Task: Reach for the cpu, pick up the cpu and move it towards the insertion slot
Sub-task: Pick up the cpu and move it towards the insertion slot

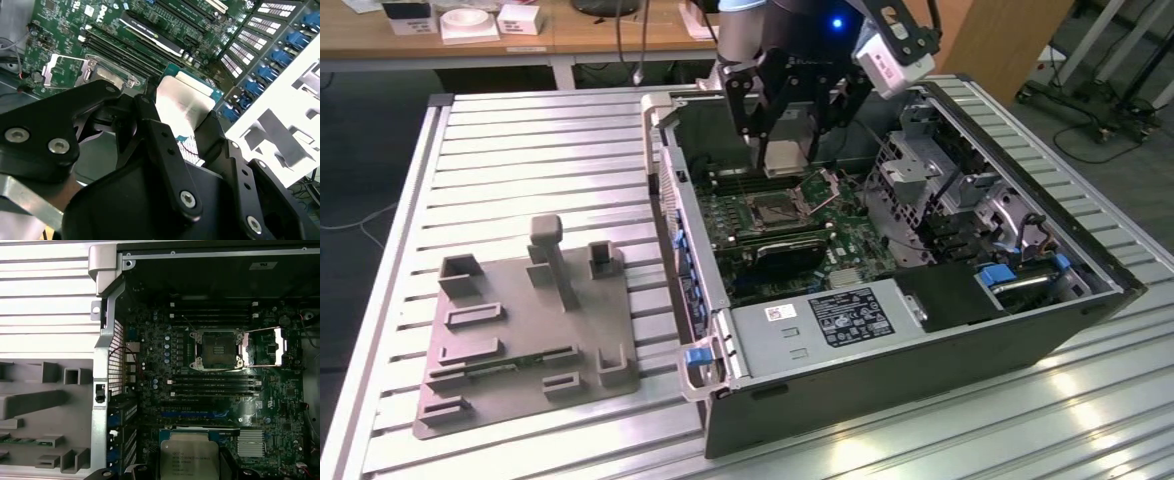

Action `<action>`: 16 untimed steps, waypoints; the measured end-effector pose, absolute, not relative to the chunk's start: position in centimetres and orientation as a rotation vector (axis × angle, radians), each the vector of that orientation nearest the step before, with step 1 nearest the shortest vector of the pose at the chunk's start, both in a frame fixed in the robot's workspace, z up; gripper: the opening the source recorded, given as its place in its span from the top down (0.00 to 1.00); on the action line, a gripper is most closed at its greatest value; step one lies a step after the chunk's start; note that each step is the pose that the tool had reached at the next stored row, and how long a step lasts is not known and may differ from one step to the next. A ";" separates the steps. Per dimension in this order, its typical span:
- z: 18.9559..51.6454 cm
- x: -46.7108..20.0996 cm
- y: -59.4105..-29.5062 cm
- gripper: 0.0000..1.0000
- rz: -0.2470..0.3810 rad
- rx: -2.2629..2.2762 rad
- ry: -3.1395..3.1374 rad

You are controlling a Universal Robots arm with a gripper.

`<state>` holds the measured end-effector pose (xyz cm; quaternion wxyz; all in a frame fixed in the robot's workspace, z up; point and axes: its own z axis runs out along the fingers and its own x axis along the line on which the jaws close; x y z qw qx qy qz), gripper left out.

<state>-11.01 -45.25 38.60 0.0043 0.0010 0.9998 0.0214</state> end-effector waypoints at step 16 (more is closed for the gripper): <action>38.5 -9.9 -44.3 0.46 0.067 0.008 3.132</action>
